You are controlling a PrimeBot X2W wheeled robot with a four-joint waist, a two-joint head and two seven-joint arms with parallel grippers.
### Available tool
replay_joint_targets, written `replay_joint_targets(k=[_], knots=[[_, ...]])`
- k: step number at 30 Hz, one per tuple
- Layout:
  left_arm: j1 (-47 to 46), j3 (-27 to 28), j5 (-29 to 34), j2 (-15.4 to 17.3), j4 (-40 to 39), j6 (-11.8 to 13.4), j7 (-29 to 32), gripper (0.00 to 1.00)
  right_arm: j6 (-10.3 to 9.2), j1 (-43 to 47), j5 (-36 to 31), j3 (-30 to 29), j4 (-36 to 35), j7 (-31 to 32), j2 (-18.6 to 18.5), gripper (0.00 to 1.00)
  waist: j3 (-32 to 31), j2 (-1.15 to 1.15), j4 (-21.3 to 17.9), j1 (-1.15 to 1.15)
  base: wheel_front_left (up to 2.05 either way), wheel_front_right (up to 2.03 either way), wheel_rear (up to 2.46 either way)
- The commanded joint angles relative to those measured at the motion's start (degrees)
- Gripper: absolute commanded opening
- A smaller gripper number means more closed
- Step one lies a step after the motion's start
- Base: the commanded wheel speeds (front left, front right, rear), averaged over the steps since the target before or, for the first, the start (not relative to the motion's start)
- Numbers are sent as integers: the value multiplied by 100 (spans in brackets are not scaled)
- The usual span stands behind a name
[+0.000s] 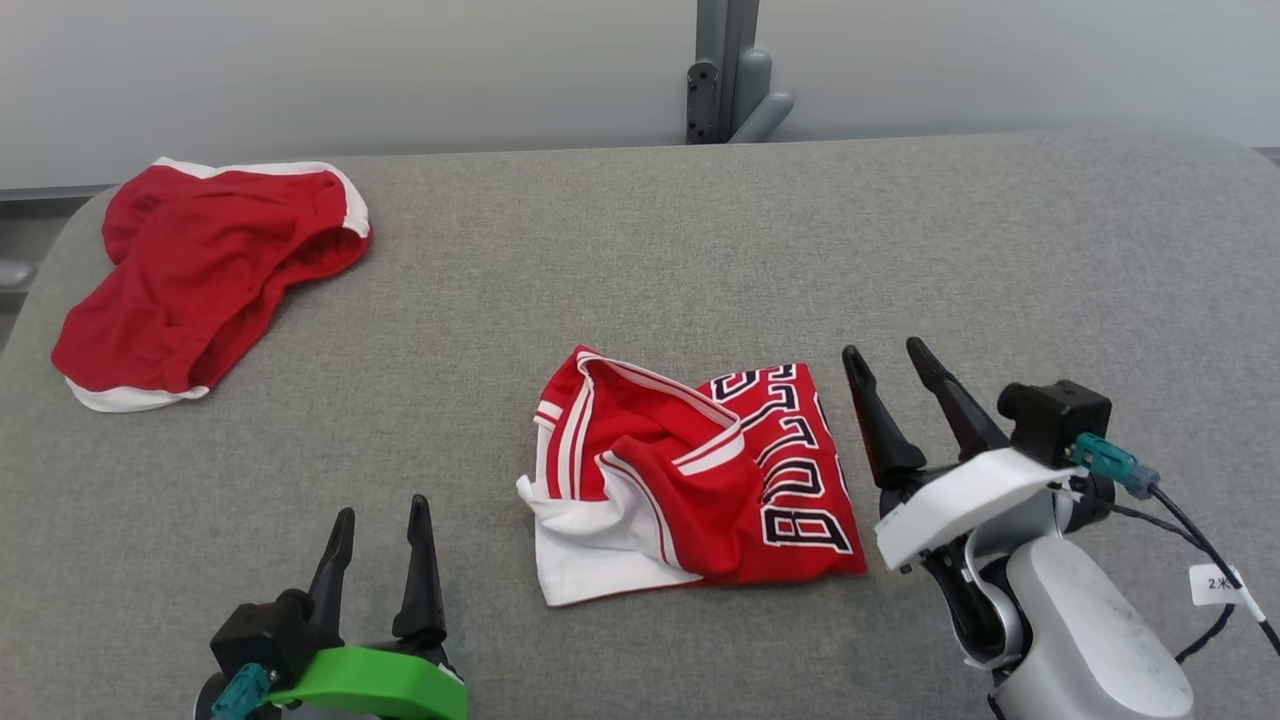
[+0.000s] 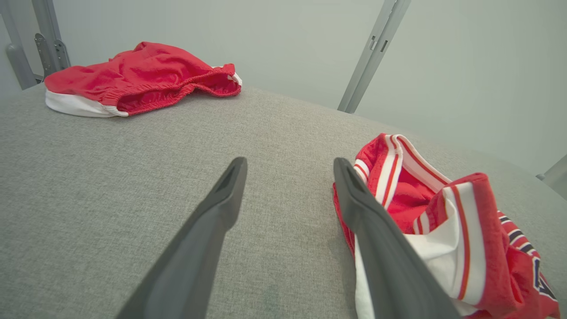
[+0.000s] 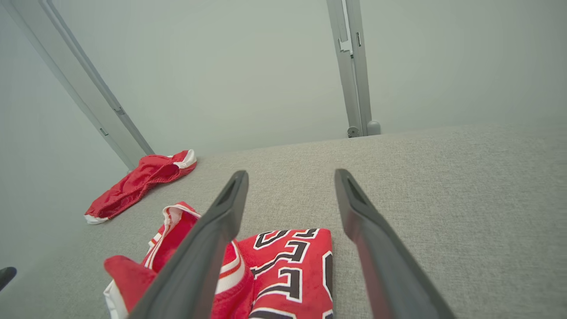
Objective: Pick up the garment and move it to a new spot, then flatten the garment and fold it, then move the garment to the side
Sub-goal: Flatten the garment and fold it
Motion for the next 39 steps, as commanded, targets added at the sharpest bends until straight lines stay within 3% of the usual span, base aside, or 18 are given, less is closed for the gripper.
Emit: replay_joint_targets(k=[1, 5, 12, 25, 39], knots=[[-100, 14, 72, 3, -22, 3, -2, 100, 0, 127, -82, -82, -34, -28, 27, 53, 17, 31, 31, 0, 0, 0, 0], [-114, 34, 87, 4, -30, -2, -2, 100, 0, 326, -216, -310, -37, -29, 156, 0, 54, 31, 143, 0, 0, 0, 0], [-176, 27, 65, 4, -32, -6, -2, 100, 0, 190, -361, -207, 405, 76, 230, 0, 150, 31, 453, 0, 0, 0, 0], [-249, -16, -15, 4, -8, 25, -2, 100, 0, -743, -95, 501, 2515, -66, 321, 0, 296, 31, 1239, 0, 0, 0, 0], [-127, 50, -8, 4, -21, 22, -2, 100, 0, -879, 707, 2328, 2644, -305, 365, 0, 223, 31, 1398, 0, 0, 0, 0]])
